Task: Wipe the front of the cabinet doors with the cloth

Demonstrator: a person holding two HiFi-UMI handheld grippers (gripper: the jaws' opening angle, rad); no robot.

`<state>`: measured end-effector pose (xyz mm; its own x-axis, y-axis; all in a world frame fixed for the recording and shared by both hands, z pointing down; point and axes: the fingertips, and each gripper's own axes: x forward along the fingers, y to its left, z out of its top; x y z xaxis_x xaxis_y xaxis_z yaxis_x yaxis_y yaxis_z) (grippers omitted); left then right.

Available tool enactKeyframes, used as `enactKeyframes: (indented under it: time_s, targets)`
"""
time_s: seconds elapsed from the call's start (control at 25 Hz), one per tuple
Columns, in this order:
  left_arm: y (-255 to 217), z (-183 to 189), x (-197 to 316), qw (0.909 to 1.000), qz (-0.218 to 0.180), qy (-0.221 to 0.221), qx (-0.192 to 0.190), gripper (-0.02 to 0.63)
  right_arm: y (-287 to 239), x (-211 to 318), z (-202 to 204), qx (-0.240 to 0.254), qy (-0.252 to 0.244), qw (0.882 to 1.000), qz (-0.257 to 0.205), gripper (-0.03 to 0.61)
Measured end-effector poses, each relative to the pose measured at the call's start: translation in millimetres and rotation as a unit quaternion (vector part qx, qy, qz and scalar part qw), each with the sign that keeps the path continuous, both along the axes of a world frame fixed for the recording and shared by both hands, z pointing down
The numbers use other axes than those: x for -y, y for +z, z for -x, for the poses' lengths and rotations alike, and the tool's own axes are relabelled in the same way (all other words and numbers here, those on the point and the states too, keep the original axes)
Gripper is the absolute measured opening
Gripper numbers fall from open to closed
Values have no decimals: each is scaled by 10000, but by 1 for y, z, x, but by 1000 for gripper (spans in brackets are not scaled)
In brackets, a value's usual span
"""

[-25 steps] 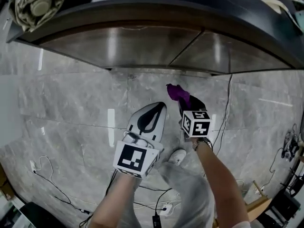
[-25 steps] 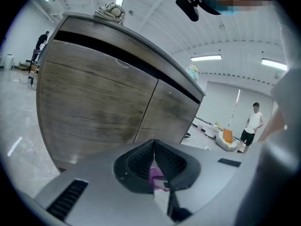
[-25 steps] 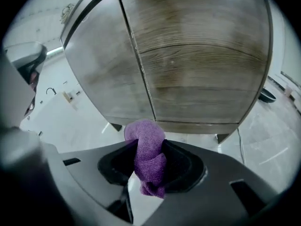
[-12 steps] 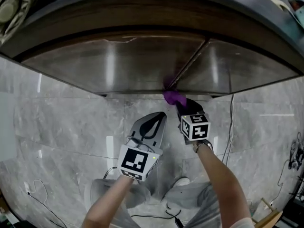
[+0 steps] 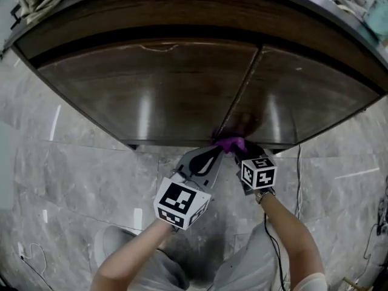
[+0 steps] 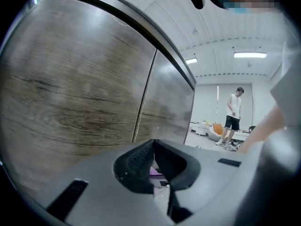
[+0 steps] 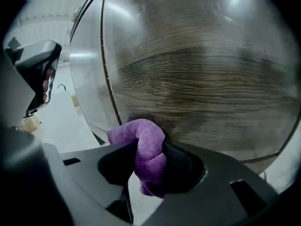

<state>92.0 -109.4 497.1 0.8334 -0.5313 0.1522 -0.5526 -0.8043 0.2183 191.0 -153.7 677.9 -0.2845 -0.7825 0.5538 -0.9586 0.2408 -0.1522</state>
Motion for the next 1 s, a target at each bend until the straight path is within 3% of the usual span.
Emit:
enactKeyframes:
  time_s: [0.16,0.36,0.56,0.76,0.88,1.0]
  targets:
    - [-10,8,0,9998,-98,-123,-80,11,6,-12,-52,-106,-18,9999,84,156]
    - [-3,11,-12,9997,-192,-90,137,11,13,-34,-142,-96,714,9973,151,156]
    - [-14,8,-9,9994,-257,-201,91,11,17,-54,-224,-518,1255,9904,251,159]
    - [-11,16,-6,9992,-271,-272,129,11,14,-64,-276,-845,1642,9824,272,160]
    - [-16,34,6,9954,-688,-482,455,11,17,-67,-293,-940,1854,9774,382,160]
    - [-39,54,18,9930,-981,-574,326,11,17,-64,-295,-1142,1950,9724,587,156]
